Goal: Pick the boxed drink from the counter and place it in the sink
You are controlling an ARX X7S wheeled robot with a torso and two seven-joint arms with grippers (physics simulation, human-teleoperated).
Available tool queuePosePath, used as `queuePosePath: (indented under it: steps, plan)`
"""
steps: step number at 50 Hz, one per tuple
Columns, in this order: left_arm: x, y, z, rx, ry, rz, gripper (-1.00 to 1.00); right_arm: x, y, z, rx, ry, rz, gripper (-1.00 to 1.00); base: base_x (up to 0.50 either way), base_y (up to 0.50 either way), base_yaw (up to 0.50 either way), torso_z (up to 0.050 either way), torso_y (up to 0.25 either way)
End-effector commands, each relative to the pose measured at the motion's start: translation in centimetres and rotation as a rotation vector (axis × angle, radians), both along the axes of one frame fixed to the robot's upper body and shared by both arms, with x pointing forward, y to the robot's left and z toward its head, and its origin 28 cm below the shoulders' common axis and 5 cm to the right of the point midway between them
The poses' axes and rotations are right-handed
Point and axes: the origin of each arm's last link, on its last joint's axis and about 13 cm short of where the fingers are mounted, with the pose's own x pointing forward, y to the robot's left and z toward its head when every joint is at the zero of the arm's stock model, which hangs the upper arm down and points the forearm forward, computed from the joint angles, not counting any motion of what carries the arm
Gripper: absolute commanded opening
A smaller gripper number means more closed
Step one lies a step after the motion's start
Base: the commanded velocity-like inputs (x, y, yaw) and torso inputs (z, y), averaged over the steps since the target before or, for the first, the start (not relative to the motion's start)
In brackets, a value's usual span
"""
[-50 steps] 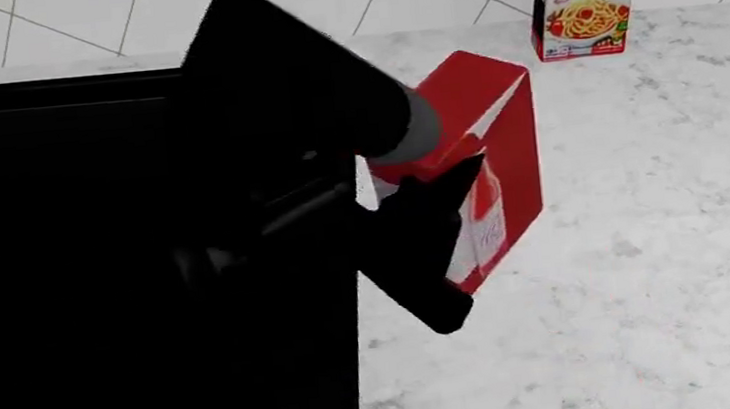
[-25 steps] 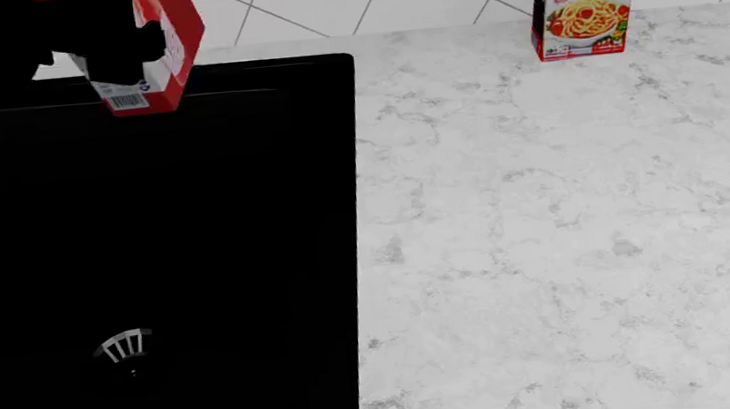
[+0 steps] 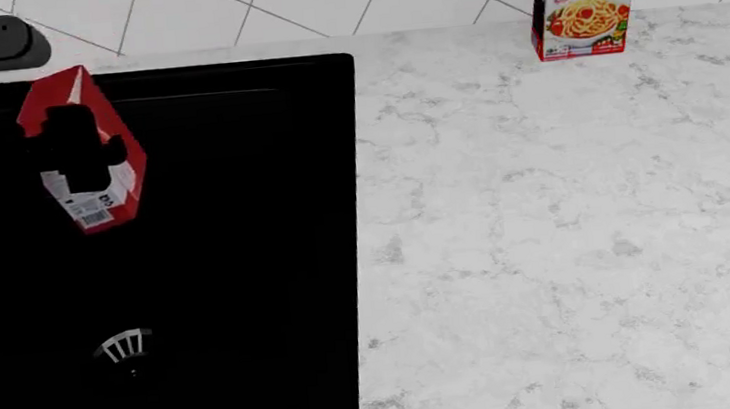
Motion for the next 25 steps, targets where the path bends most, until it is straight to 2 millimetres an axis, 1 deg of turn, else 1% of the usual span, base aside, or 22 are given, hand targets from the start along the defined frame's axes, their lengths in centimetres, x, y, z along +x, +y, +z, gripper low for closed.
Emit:
queuePosePath:
  steps: [1,6,13,16,20,22,25]
  plan:
    - [0.9,0.8,-3.6,-0.036,0.027,0.046,-1.00,0.1,0.0,-0.3,0.005,0.009,0.005,1.00,0.00,0.00,0.00,0.000,0.010]
    - [1.1,1.1,-4.7,-0.034,0.036,0.061,-1.00,0.0,0.1,-0.3,0.006,0.008,0.005,1.00,0.00,0.00,0.00,0.000,0.000]
    - [1.3,1.2,-6.9,-0.043,0.067,0.072,-1.00,0.0,0.2,-0.3,0.007,0.009,0.009,1.00,0.00,0.00,0.00,0.000,0.001]
    - [1.4,1.0,-8.0,-0.004,0.079,0.078,-1.00,0.0,0.1,-0.3,0.007,0.008,0.007,1.00,0.00,0.00,0.00,0.000,0.000]
    - [1.4,0.8,-9.1,0.000,0.093,0.067,-1.00,0.1,0.1,-0.6,0.014,0.007,0.006,1.00,0.00,0.00,0.00,0.000,0.000]
    - [1.4,0.8,-10.0,0.020,0.102,0.075,-1.00,0.1,0.1,-0.7,0.015,0.009,0.008,1.00,0.00,0.00,0.00,0.000,0.000]
    - [1.4,0.7,-11.4,0.105,0.115,0.103,-1.00,0.1,0.1,-0.7,0.015,0.010,0.006,1.00,0.00,0.00,0.00,0.000,0.000]
